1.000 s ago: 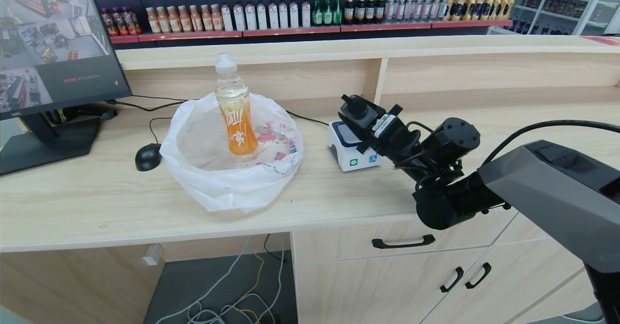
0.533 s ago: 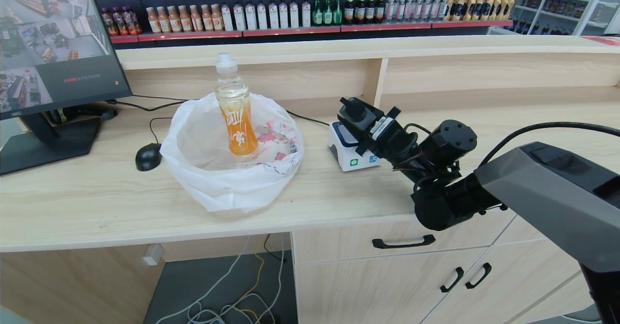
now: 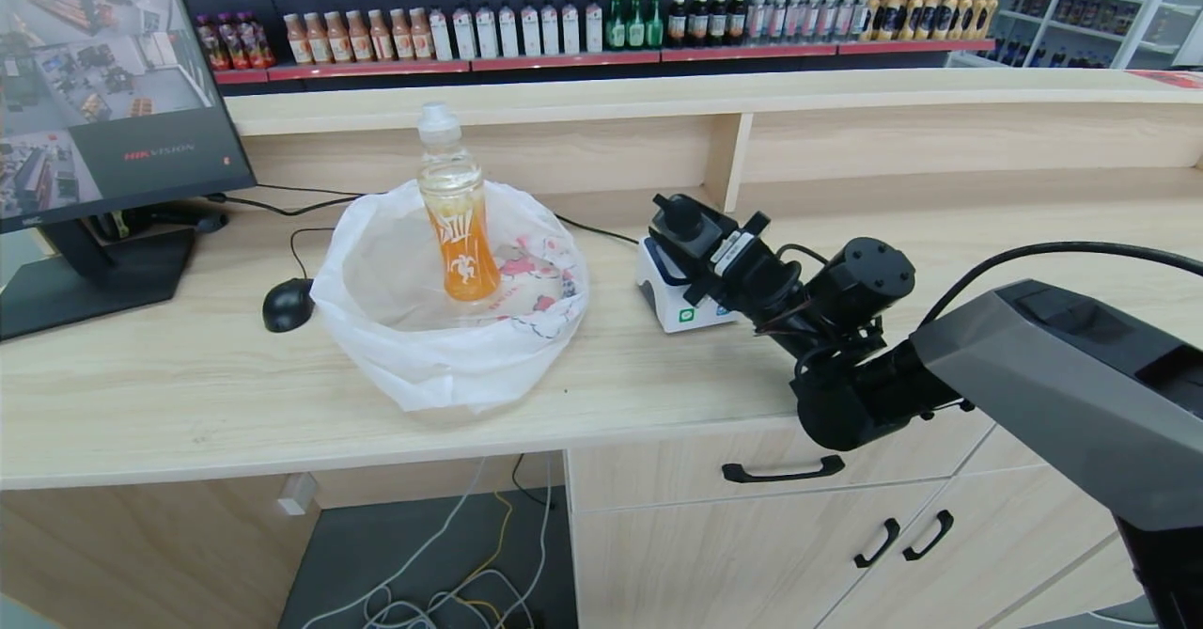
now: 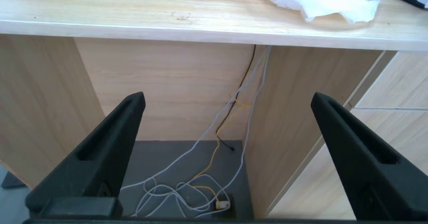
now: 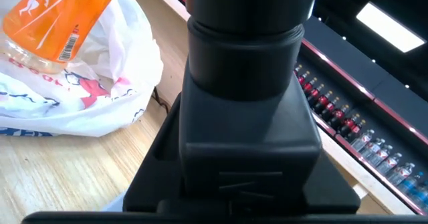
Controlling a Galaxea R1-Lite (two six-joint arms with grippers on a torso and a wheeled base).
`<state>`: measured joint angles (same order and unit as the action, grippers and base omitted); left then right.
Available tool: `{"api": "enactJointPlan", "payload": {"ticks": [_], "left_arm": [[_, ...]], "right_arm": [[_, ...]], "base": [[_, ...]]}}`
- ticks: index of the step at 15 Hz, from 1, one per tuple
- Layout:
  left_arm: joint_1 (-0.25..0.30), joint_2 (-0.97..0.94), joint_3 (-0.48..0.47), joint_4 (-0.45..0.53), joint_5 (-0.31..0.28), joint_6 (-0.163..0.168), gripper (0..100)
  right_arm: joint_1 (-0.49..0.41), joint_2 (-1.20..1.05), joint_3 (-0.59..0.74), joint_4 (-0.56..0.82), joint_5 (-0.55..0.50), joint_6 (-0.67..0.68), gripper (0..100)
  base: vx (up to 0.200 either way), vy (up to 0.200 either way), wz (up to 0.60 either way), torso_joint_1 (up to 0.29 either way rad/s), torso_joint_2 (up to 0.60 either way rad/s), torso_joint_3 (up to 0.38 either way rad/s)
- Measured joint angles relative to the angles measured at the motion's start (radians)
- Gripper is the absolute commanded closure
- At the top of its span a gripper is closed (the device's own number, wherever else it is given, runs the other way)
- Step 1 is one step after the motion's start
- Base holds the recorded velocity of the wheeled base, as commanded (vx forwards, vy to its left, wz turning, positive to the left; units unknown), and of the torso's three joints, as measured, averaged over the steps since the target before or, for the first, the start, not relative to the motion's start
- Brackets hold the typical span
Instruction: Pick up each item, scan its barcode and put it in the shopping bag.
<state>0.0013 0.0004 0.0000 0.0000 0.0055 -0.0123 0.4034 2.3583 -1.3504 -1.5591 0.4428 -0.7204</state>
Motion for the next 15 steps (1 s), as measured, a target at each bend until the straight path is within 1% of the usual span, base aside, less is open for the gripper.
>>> {"api": "enactJointPlan", "payload": {"ticks": [5, 10, 13, 15], "left_arm": [[0.000, 0.000, 0.000, 0.000, 0.000, -0.001, 0], [0.000, 0.000, 0.000, 0.000, 0.000, 0.000, 0], [0.000, 0.000, 0.000, 0.000, 0.000, 0.000, 0], [0.000, 0.000, 0.000, 0.000, 0.000, 0.000, 0]], "right_arm": [[0.001, 0.001, -0.027, 0.038, -0.017, 0.002, 100], [0.003, -0.025, -0.023, 0.063, -0.046, 0.013, 100], [0.023, -0.073, -0.010, 0.078, -0.090, 0.046, 100], [0.035, -0.120, 0.047, 0.079, -0.145, 0.075, 100]], "base": [[0.000, 0.000, 0.00, 0.000, 0.00, 0.000], [0.000, 0.000, 0.00, 0.000, 0.00, 0.000], [0.000, 0.000, 0.00, 0.000, 0.00, 0.000], [0.000, 0.000, 0.00, 0.000, 0.00, 0.000]]}}
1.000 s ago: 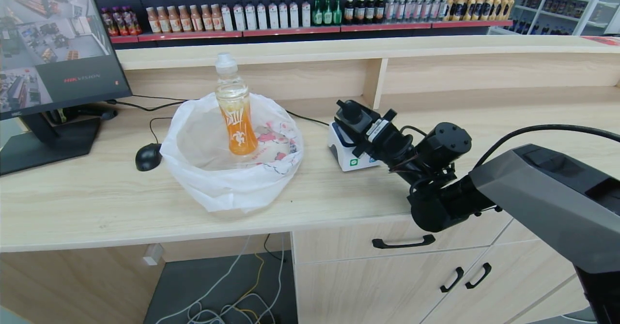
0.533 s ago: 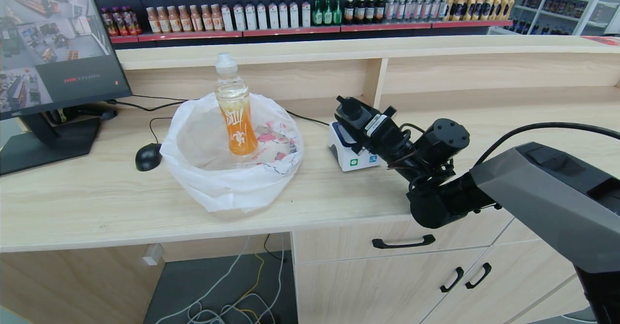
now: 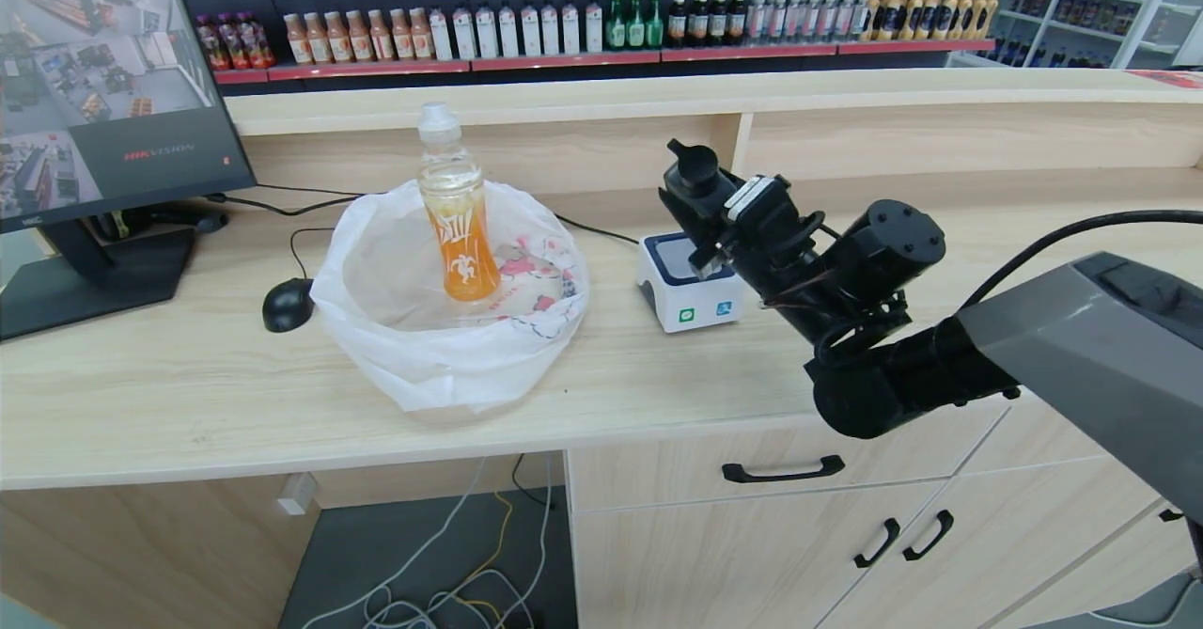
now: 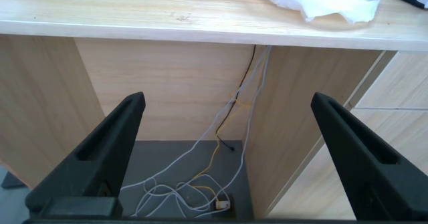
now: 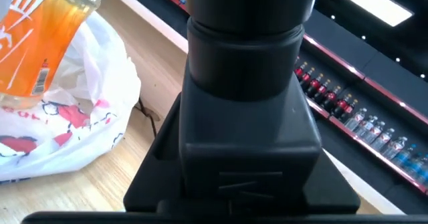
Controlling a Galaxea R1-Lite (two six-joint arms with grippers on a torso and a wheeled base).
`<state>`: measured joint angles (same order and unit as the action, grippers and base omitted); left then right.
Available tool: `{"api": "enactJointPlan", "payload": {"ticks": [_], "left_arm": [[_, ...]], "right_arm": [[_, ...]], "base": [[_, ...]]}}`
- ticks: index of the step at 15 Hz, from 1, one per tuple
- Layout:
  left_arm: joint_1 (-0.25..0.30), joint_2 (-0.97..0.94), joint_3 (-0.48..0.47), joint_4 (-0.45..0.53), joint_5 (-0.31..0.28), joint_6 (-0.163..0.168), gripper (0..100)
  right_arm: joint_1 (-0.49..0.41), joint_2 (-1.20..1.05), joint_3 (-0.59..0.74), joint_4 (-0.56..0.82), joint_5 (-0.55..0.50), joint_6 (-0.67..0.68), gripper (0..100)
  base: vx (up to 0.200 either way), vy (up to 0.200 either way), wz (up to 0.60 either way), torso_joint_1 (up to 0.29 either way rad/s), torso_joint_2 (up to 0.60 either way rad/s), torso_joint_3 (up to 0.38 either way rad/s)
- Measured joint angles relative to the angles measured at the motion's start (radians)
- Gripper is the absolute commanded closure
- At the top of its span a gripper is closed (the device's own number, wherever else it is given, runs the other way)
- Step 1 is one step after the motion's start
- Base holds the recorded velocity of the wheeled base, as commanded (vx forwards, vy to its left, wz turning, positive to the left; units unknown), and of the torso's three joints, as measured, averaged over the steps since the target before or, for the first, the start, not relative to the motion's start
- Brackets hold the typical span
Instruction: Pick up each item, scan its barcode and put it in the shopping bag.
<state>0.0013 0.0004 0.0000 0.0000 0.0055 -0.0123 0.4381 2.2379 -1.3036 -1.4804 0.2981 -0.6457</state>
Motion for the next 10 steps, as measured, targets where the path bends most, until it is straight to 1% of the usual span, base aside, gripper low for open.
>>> {"api": "enactJointPlan", "payload": {"ticks": [1, 2, 3, 6, 8, 10], "left_arm": [[0.000, 0.000, 0.000, 0.000, 0.000, 0.000, 0], [0.000, 0.000, 0.000, 0.000, 0.000, 0.000, 0], [0.000, 0.000, 0.000, 0.000, 0.000, 0.000, 0], [0.000, 0.000, 0.000, 0.000, 0.000, 0.000, 0], [0.000, 0.000, 0.000, 0.000, 0.000, 0.000, 0], [0.000, 0.000, 0.000, 0.000, 0.000, 0.000, 0]], "right_arm": [[0.011, -0.027, 0.042, -0.007, -0.058, 0.038, 100], [0.029, -0.054, 0.085, -0.026, -0.127, 0.110, 100], [0.049, -0.076, 0.120, -0.056, -0.170, 0.173, 100], [0.077, -0.142, 0.226, -0.087, -0.229, 0.253, 100], [0.080, -0.193, 0.332, -0.088, -0.261, 0.303, 100], [0.081, -0.238, 0.404, -0.089, -0.277, 0.396, 100]], "base": [[0.000, 0.000, 0.00, 0.000, 0.00, 0.000], [0.000, 0.000, 0.00, 0.000, 0.00, 0.000], [0.000, 0.000, 0.00, 0.000, 0.00, 0.000], [0.000, 0.000, 0.00, 0.000, 0.00, 0.000], [0.000, 0.000, 0.00, 0.000, 0.00, 0.000], [0.000, 0.000, 0.00, 0.000, 0.00, 0.000]]}}
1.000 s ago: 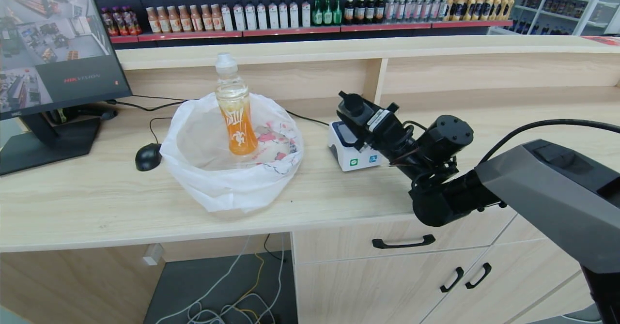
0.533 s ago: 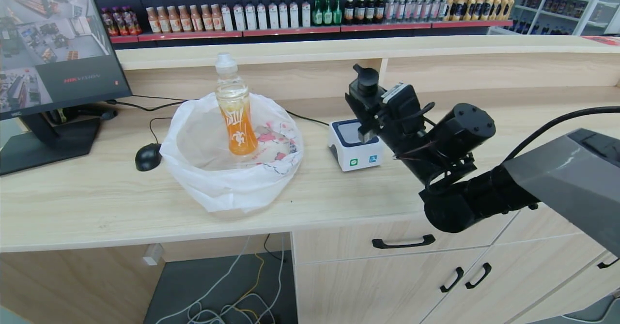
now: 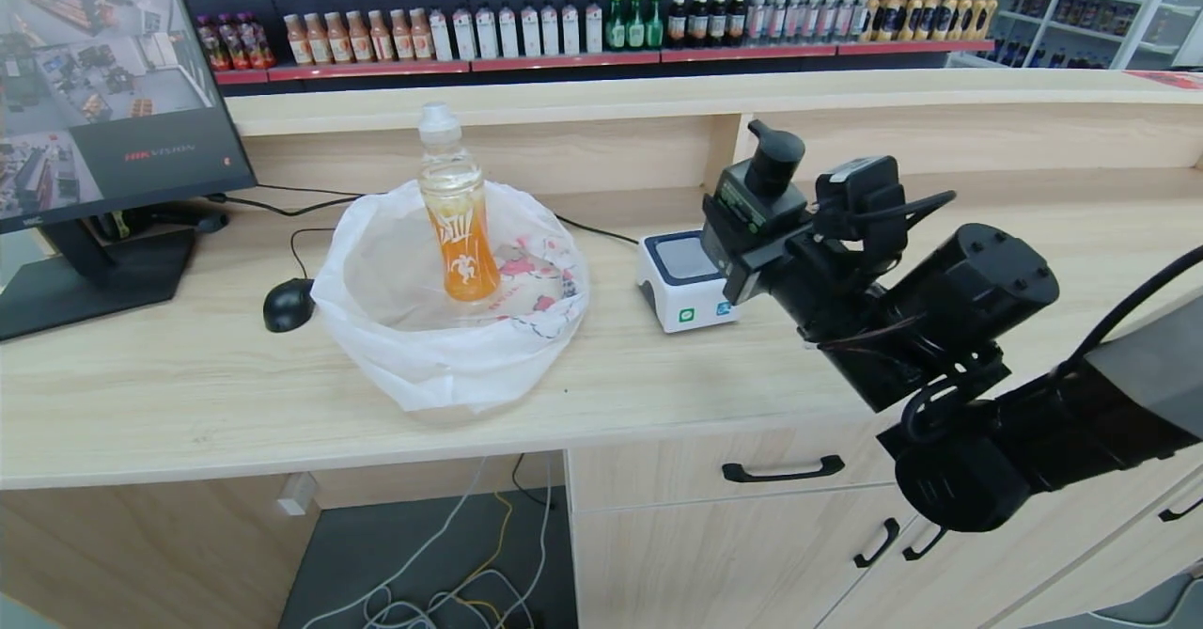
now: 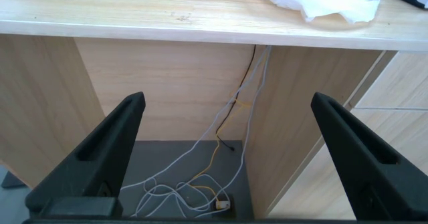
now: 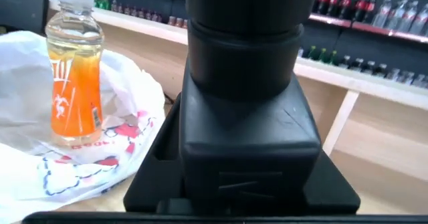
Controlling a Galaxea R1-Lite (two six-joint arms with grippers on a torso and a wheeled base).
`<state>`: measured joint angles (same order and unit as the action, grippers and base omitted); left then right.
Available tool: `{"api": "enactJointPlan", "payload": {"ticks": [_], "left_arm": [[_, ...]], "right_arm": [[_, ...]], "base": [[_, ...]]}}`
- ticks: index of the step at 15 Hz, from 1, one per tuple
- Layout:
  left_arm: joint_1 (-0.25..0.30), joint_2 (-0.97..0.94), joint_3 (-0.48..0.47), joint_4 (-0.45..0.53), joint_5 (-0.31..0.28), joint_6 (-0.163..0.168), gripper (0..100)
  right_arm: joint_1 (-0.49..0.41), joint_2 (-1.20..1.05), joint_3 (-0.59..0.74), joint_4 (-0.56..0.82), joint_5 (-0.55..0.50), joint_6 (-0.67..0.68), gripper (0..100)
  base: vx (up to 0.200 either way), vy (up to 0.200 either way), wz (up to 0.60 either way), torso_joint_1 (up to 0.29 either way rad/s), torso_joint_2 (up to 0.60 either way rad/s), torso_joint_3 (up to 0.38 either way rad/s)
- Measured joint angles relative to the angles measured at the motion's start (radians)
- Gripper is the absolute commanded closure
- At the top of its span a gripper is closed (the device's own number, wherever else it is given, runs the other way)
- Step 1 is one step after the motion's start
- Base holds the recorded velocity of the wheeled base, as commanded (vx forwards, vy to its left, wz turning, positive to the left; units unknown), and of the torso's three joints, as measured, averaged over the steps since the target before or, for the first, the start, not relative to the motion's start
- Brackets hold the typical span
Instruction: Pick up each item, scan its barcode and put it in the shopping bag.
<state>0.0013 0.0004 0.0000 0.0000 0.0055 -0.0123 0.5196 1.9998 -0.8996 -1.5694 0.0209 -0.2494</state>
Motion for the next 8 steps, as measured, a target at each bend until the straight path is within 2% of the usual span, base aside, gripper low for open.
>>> {"api": "enactJointPlan", "payload": {"ticks": [3, 8], "left_arm": [[0.000, 0.000, 0.000, 0.000, 0.000, 0.000, 0], [0.000, 0.000, 0.000, 0.000, 0.000, 0.001, 0]], "right_arm": [[0.001, -0.034, 0.027, 0.000, -0.017, 0.108, 100], [-0.001, -0.065, 0.057, -0.001, -0.152, 0.204, 100]], "base": [[0.000, 0.000, 0.00, 0.000, 0.00, 0.000], [0.000, 0.000, 0.00, 0.000, 0.00, 0.000]]}}
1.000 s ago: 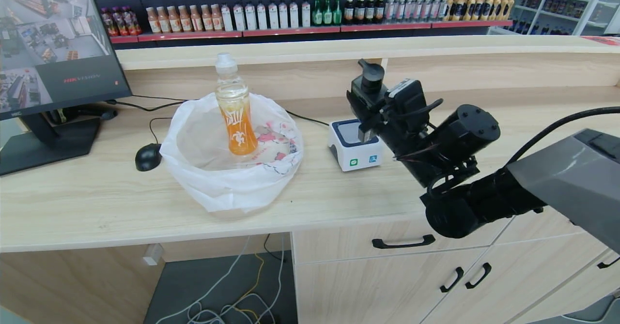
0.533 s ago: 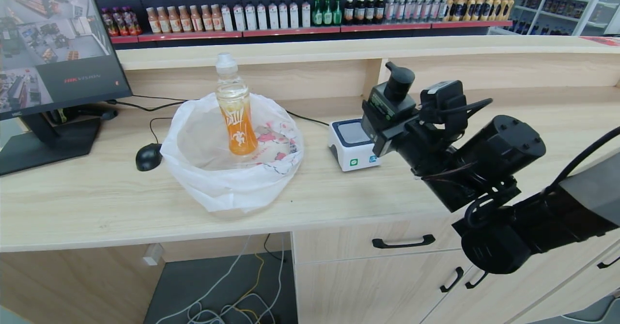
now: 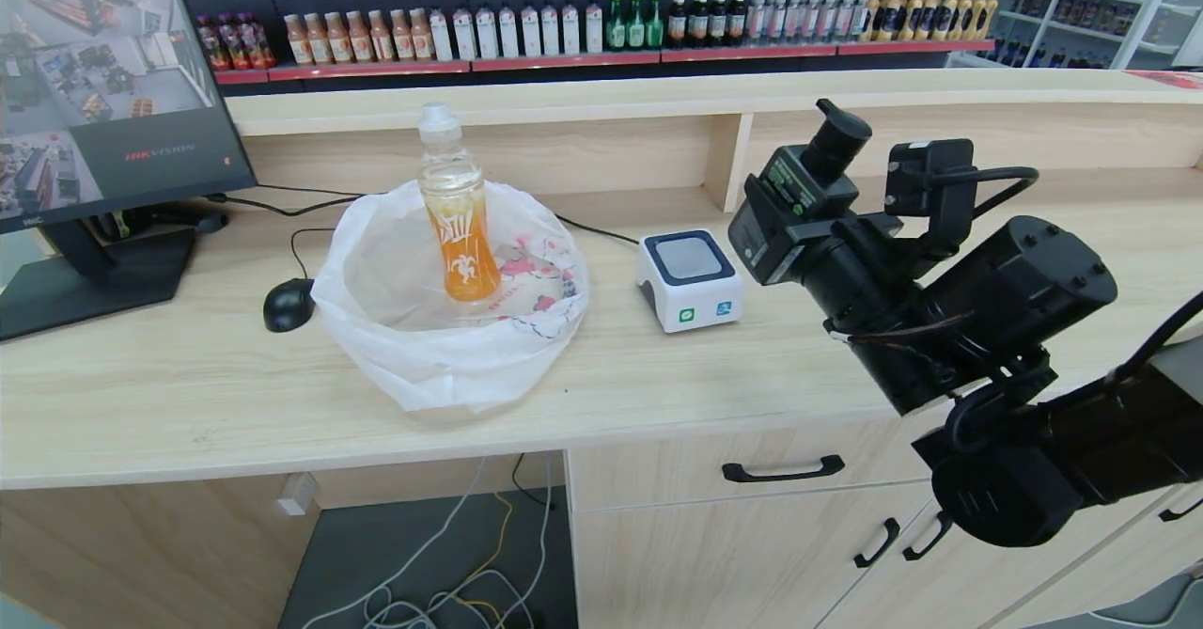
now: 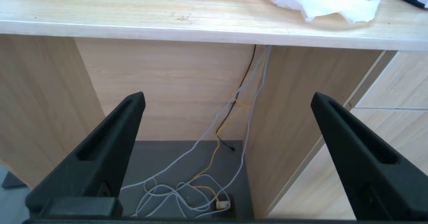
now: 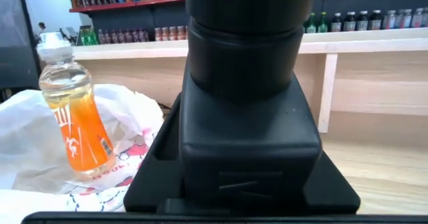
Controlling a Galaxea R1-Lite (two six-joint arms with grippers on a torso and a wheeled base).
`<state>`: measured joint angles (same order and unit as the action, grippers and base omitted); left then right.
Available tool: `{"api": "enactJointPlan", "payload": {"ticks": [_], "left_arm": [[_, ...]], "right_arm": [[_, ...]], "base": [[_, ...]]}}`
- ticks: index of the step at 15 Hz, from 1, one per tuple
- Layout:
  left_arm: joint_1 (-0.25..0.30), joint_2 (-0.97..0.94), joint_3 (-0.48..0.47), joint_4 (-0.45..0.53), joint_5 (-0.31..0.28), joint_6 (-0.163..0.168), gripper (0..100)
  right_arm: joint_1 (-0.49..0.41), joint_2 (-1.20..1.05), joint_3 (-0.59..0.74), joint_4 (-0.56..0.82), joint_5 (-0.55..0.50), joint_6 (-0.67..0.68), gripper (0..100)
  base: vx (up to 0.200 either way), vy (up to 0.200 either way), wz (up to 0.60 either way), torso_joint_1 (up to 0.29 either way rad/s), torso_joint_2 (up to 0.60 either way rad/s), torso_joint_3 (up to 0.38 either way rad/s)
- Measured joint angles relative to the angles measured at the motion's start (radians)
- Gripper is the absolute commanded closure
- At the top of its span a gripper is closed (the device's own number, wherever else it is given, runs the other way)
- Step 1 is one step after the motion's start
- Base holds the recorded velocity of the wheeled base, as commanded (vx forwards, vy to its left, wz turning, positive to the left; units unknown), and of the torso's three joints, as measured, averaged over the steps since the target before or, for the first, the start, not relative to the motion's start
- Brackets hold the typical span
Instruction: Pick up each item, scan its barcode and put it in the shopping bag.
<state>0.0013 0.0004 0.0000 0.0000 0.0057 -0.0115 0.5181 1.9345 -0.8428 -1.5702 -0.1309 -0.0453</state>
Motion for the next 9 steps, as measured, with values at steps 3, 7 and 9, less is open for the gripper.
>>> {"api": "enactJointPlan", "payload": {"ticks": [3, 7, 9], "left_arm": [[0.000, 0.000, 0.000, 0.000, 0.000, 0.001, 0], [0.000, 0.000, 0.000, 0.000, 0.000, 0.000, 0], [0.000, 0.000, 0.000, 0.000, 0.000, -0.002, 0]], "right_arm": [[0.002, 0.004, -0.011, 0.001, -0.001, 0.005, 100], [-0.014, 0.019, -0.044, 0.001, -0.001, 0.033, 100], [-0.021, 0.022, -0.067, 0.000, -0.001, 0.032, 100]], "base": [[0.000, 0.000, 0.00, 0.000, 0.00, 0.000], [0.000, 0.000, 0.00, 0.000, 0.00, 0.000], [0.000, 0.200, 0.00, -0.002, 0.00, 0.002]]}}
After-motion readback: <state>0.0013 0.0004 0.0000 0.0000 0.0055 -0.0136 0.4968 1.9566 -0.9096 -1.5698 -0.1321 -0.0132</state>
